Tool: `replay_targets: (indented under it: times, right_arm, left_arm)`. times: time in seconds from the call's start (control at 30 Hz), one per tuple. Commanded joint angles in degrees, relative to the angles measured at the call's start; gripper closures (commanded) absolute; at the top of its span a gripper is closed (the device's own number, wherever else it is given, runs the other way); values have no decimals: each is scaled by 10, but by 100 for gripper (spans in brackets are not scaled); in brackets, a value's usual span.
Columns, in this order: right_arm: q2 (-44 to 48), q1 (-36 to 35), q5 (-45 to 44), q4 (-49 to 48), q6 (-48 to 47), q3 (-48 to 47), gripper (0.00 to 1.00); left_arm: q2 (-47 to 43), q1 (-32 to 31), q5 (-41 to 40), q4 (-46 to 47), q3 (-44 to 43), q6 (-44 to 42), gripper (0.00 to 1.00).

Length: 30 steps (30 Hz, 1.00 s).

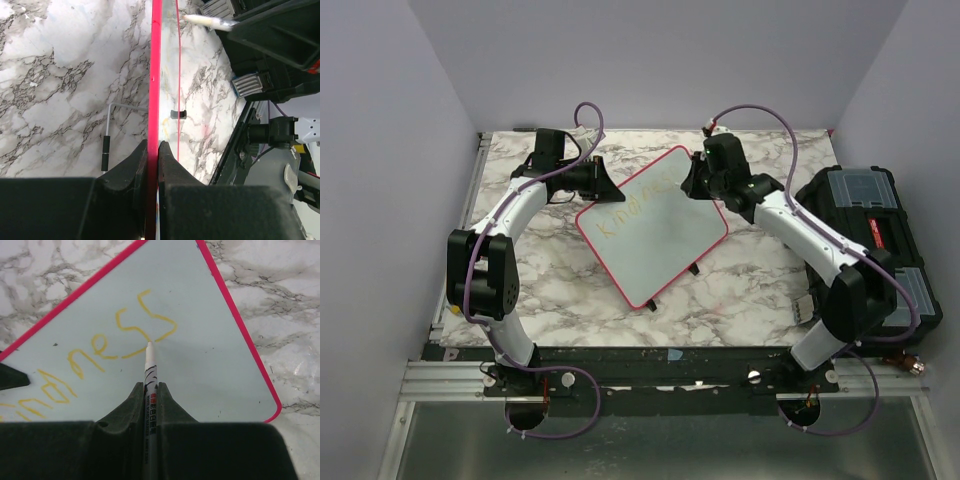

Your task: Write a sentence on the whiteboard

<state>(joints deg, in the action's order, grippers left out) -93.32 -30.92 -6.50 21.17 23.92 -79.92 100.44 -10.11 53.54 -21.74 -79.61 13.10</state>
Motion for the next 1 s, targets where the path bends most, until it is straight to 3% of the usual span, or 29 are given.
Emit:
replay_targets:
  times: [0.0,0.23,0.7,0.97]
  right_arm:
    - [77,0,-4,15,4,-36,99]
    - [188,0,-16,-29,38,16,99]
    - [205,-5,100,-12,40,109,99]
    - [193,-77,49,-6,24,141,99]
  left_arm:
    - [4,-20,-18,-26,8,-62,100]
    - [3,-20,-19,-26,10,-62,100]
    - [-2,-20,-31,-22,14,-58,100]
    - [0,-20,-37,-23,14,-59,100]
